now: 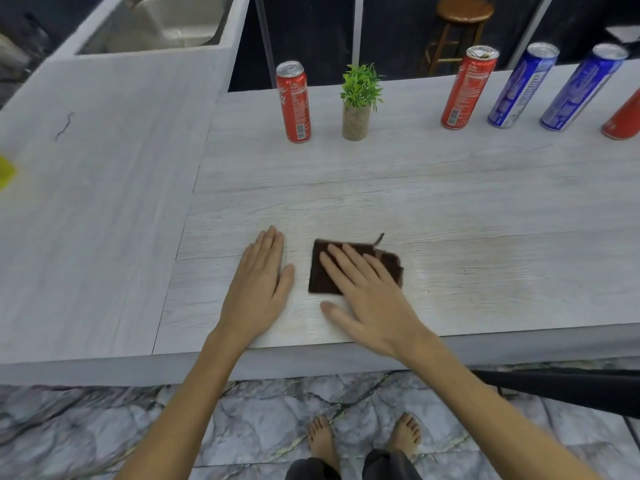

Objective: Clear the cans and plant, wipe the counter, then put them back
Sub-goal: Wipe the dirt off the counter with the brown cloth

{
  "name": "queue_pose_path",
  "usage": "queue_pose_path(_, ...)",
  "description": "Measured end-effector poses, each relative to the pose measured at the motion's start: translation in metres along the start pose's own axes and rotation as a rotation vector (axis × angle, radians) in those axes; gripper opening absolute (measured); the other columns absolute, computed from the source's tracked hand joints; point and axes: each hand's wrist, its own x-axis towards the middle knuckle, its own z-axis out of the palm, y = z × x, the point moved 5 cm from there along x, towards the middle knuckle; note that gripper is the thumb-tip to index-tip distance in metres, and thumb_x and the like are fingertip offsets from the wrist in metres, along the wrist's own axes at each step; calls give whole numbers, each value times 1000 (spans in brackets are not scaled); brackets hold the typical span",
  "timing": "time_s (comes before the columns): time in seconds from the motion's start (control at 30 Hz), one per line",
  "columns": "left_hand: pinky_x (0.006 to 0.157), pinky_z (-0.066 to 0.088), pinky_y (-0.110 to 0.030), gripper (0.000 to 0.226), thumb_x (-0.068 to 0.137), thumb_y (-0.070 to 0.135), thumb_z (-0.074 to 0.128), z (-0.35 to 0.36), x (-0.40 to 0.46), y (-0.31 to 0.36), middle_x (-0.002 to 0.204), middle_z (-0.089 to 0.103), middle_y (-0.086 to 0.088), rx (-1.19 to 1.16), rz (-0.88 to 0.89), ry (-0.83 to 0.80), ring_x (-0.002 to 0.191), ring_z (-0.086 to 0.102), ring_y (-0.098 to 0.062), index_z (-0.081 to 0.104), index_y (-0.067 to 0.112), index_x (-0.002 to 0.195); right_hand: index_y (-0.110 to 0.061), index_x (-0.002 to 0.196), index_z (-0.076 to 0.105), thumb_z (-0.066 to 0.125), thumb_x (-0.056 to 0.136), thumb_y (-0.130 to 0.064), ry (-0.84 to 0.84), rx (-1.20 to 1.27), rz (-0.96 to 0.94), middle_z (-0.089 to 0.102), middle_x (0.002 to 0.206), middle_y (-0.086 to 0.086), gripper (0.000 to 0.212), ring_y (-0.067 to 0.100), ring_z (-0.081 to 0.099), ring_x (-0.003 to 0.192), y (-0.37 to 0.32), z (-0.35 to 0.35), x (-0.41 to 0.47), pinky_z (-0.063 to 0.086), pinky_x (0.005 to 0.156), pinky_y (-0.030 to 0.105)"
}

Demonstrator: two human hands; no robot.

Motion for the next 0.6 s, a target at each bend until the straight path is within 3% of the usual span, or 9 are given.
queue_pose_path(0.17,129,-1,-28,61,112,46,21,-6,-4,-4,172,-4,10,-184,-20,-18,155,-8,4,3,21,165,-30,168,7,33,107,-63,-37,58,-118,3,176,-11,75,9,-1,162,-3,4,-57,7,132,38)
queue_pose_path(0.3,129,-2,-27,62,112,45,23,-16,-15,-19,172,-3,7,-105,-13,12,156,-8,1,7,19,165,-33,168,6,33,107,-64,-41,59,-48,3,176,-13,74,10,2,163,42,-10,-79,15,129,45)
queue_pose_path(0.43,130,2,-34,62,112,42,28,-16,-25,-29,173,1,2,-56,-27,12,158,-3,-6,13,14,165,-29,168,10,23,105,-68,10,1,68,6,176,-8,75,9,0,162,55,-15,-43,13,130,45)
queue_pose_path(0.6,130,7,-39,60,111,37,31,-16,-23,-27,173,7,-2,-33,-20,34,159,1,-11,17,12,164,-23,168,13,18,99,-73,14,-15,126,9,176,-3,85,13,-1,163,14,-6,16,5,132,43)
